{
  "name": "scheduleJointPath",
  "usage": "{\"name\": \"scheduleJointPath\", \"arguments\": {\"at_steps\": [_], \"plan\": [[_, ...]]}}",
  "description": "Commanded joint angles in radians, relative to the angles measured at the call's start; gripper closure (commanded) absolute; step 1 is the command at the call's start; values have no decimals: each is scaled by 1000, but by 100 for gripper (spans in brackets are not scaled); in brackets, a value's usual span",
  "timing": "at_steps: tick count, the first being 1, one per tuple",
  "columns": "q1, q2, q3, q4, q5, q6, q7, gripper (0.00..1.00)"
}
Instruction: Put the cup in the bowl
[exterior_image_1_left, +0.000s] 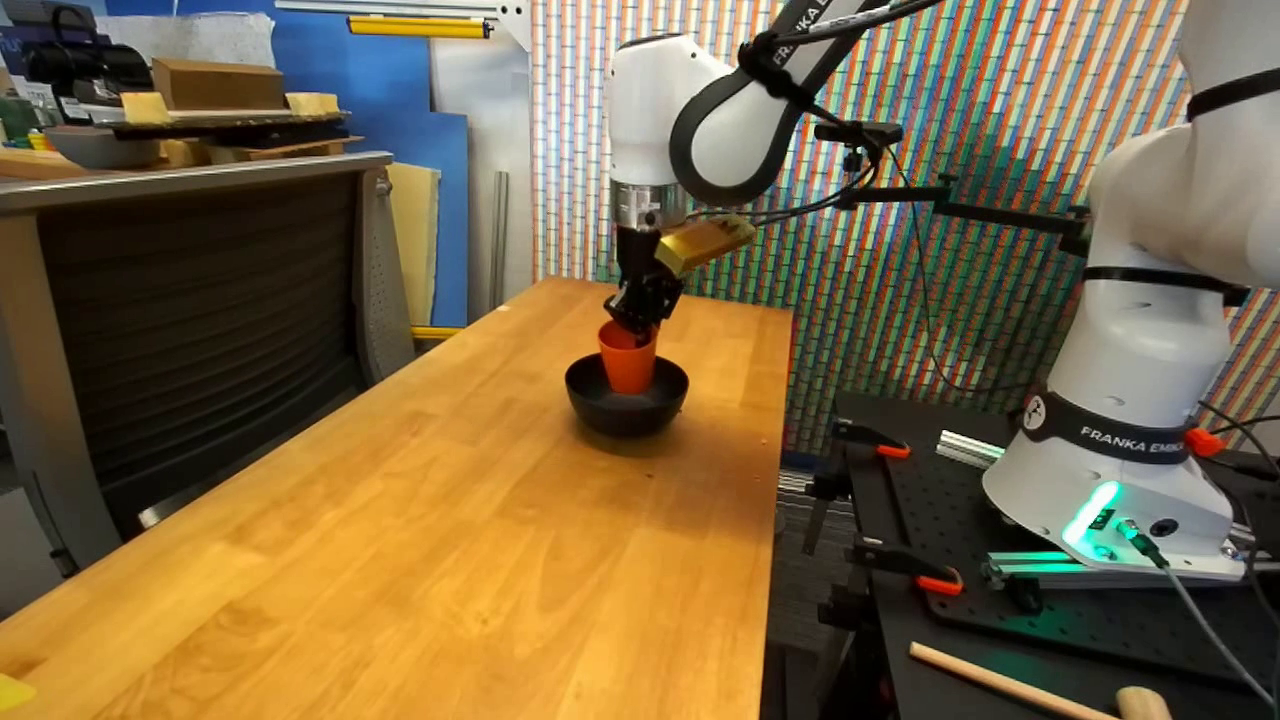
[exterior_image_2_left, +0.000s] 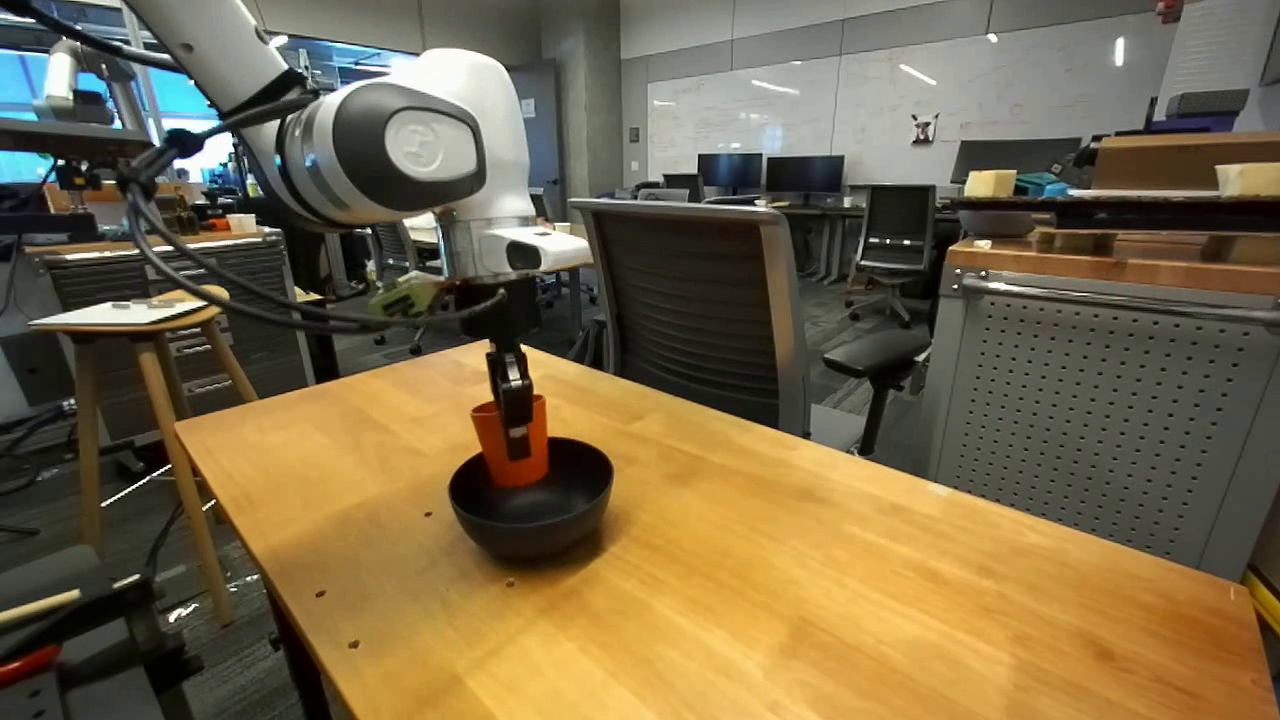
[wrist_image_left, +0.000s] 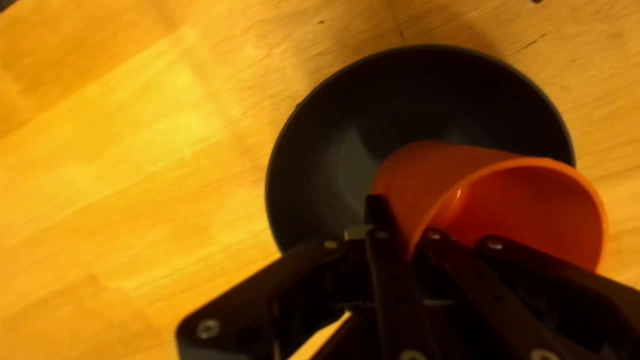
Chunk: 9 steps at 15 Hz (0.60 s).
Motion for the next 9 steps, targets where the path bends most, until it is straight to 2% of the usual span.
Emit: {"name": "scheduleJointPath", "arguments": {"at_steps": [1,2,4,5,9], "plan": [[-153,28,167,-7,281,53,-194,99],[-134,36,147,3,367,43,-251,71],[-124,30,125,3,459,27,-316,65],[-119,20,112,-2,465,24,-327,56],[-88,-71,46,-39,311,28,-275,26]]}}
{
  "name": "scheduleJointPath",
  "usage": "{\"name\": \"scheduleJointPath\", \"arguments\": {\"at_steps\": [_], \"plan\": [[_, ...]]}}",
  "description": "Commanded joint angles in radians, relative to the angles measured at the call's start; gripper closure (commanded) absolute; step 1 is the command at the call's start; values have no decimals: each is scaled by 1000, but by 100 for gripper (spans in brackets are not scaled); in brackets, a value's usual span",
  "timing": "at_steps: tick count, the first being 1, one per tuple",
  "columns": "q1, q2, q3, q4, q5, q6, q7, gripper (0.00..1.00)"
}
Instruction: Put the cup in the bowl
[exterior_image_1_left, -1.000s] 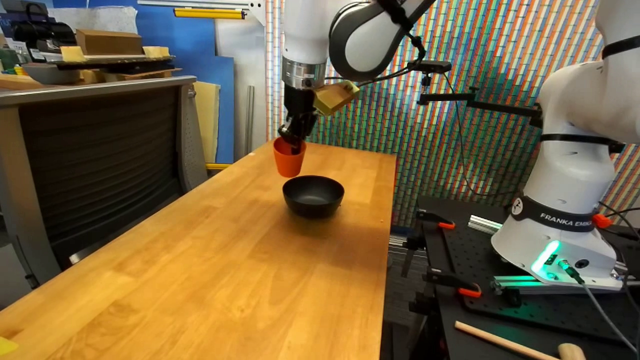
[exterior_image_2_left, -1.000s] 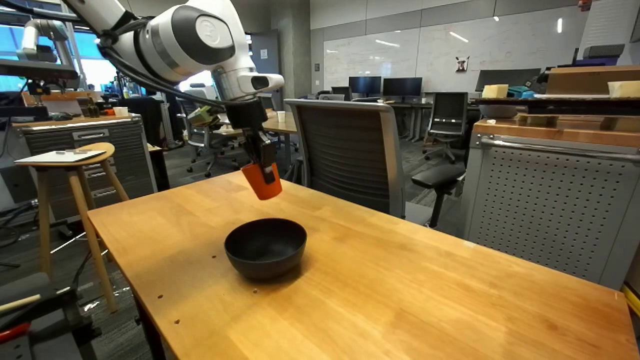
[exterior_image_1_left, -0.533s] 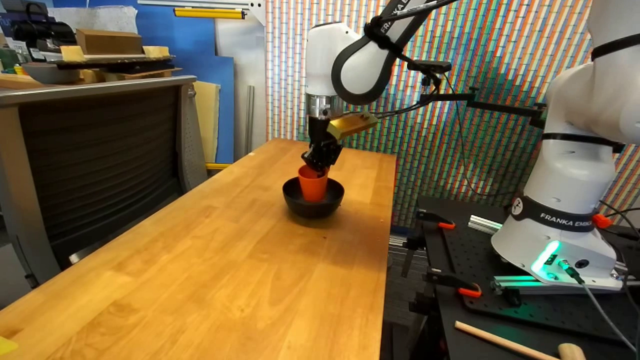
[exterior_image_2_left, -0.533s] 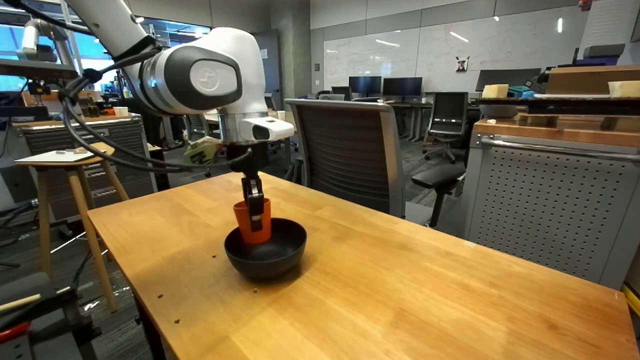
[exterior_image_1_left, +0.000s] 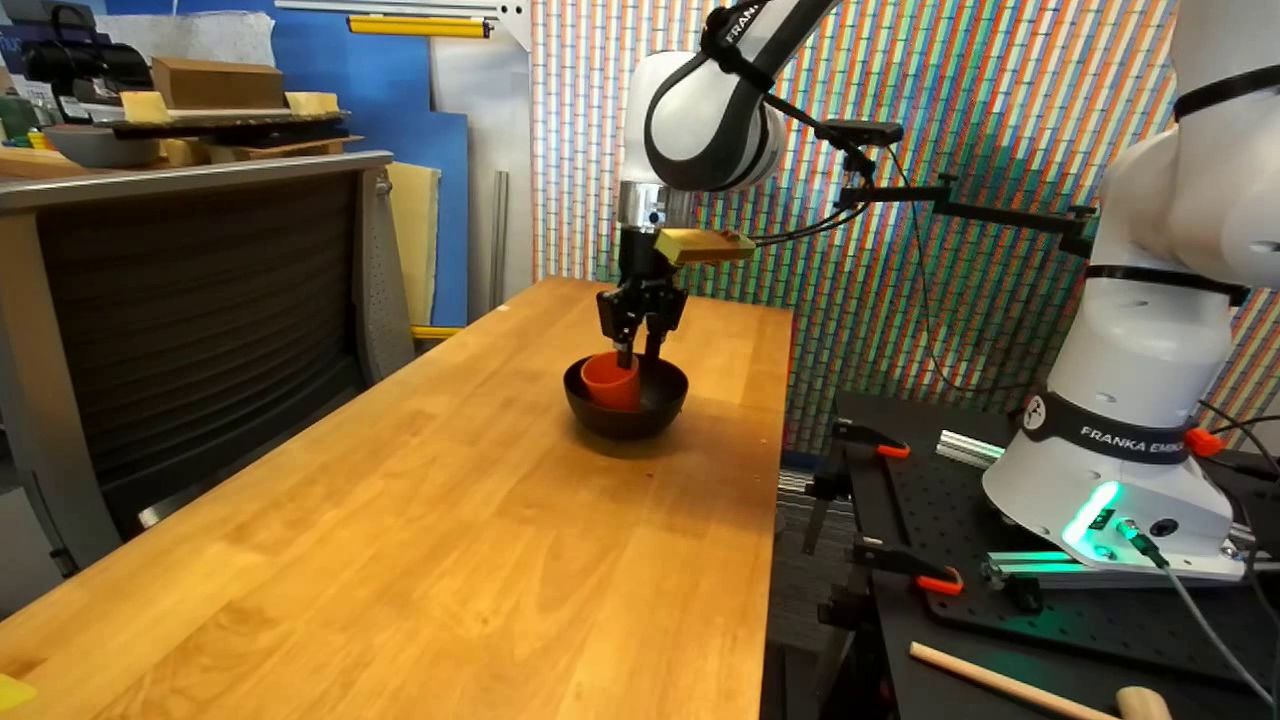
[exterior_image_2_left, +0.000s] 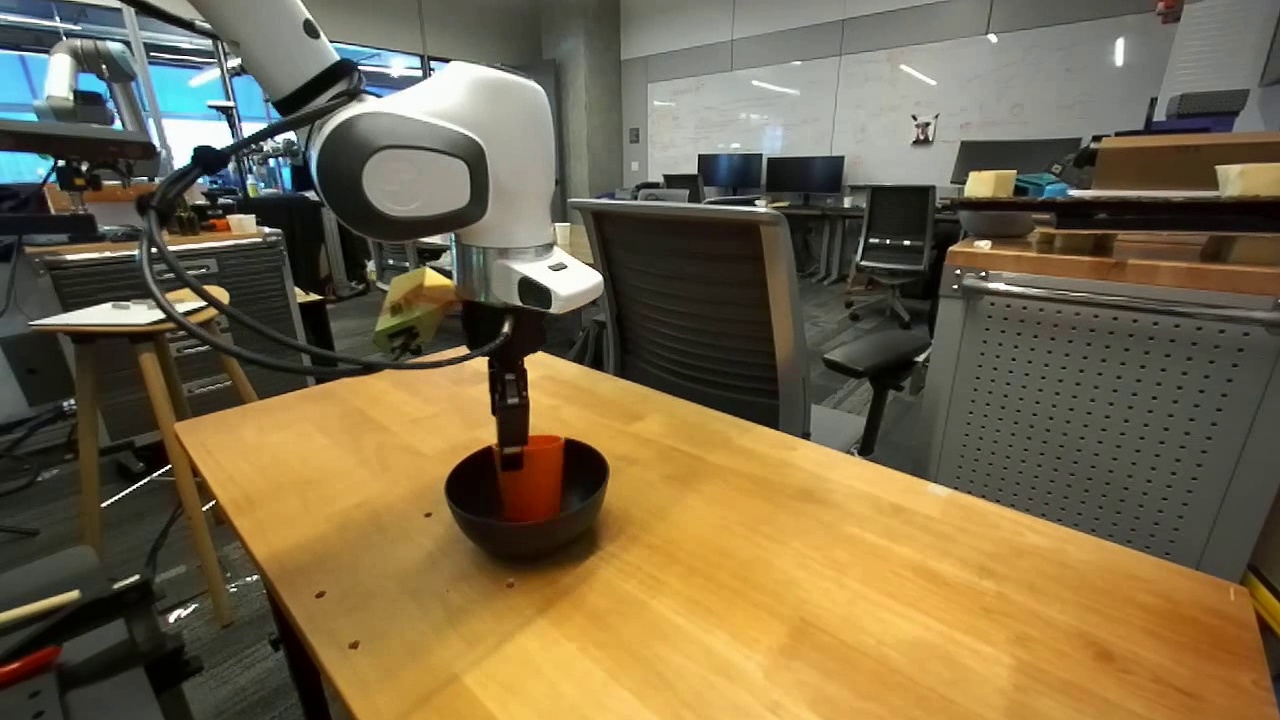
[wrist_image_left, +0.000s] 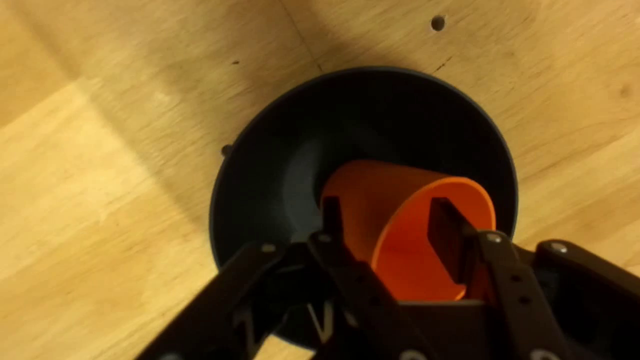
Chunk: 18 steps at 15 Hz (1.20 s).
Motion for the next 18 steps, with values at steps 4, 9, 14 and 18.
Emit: {"name": "scheduleJointPath", "arguments": {"at_steps": [4,9,14,18], "plan": [[12,-263,-35,-67,-112,-70,-55,0],[33,-477,-47,-37,-29,-386,-318,0],[29,-551,-52,-21,-49,-536,-355,0],[29,-595,-57,-26,-49,-573,-371,0]]}}
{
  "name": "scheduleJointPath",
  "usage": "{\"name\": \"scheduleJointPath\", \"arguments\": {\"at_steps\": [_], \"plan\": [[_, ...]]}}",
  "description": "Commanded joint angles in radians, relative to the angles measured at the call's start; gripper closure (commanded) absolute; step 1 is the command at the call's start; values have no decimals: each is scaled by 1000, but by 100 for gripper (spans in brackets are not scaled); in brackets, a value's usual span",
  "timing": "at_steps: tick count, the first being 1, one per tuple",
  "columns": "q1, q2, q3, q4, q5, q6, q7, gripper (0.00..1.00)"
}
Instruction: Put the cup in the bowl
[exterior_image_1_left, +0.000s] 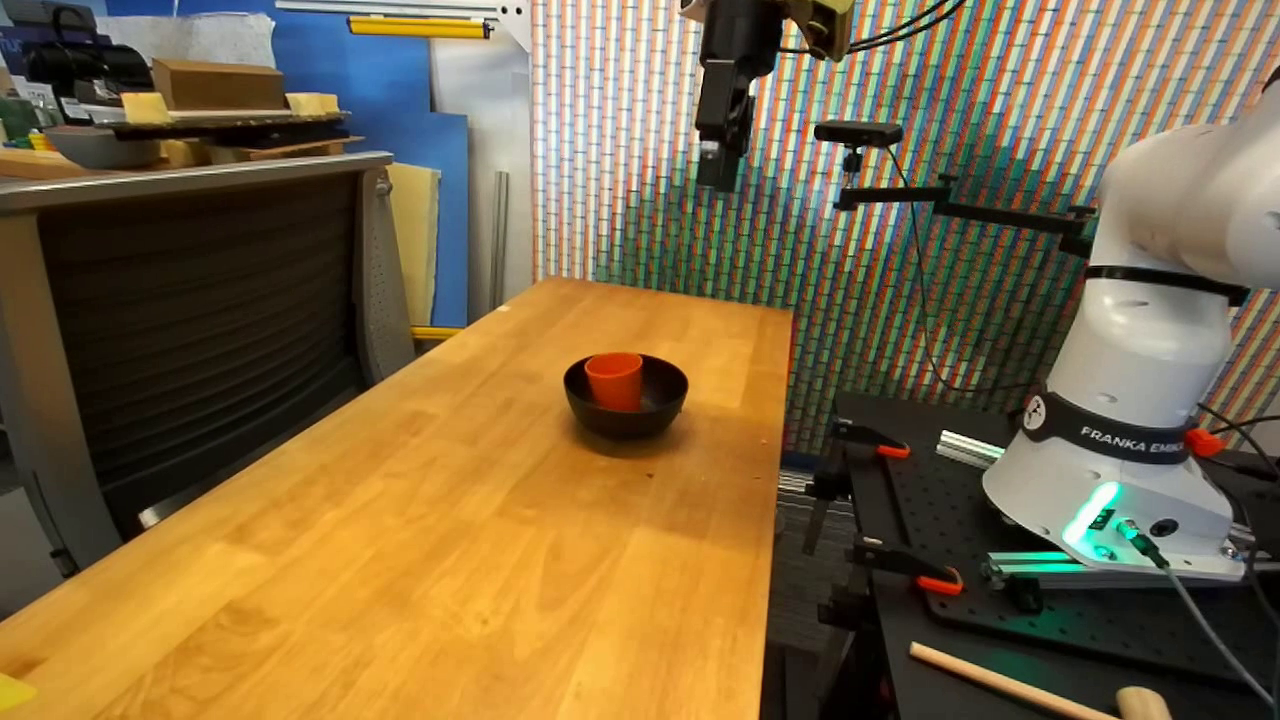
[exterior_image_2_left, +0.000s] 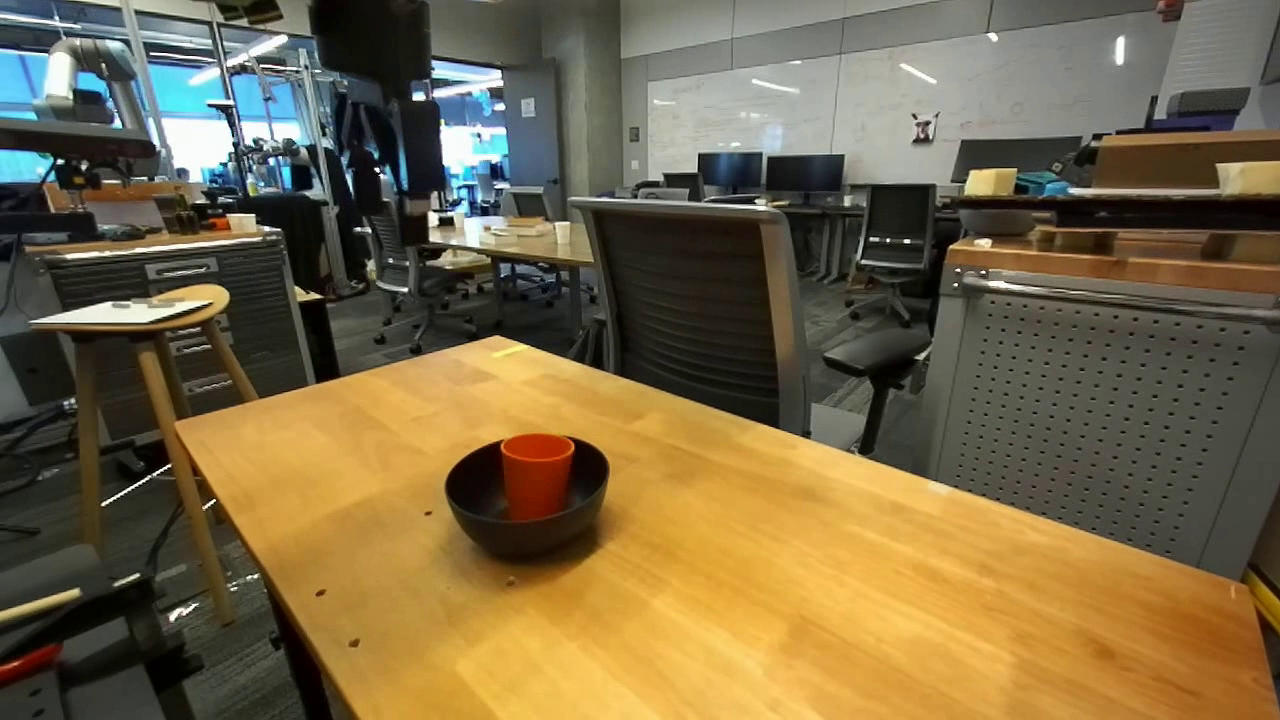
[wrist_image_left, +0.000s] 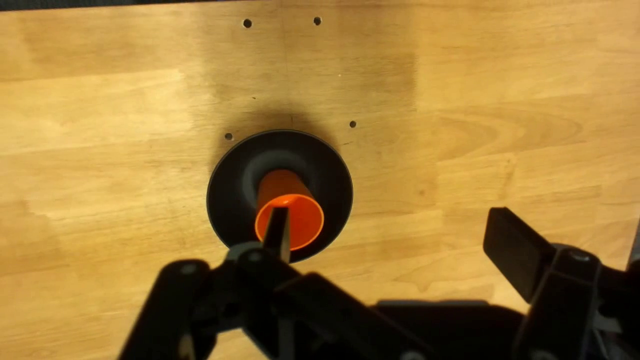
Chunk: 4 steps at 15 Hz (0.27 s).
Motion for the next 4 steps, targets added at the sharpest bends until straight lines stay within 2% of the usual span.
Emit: {"name": "scheduleJointPath", "arguments": {"at_steps": [1,4], "plan": [[9,3,-8,1,-4,-2,1,0],[9,4,-8,-2,-4,-2,0,0]]}}
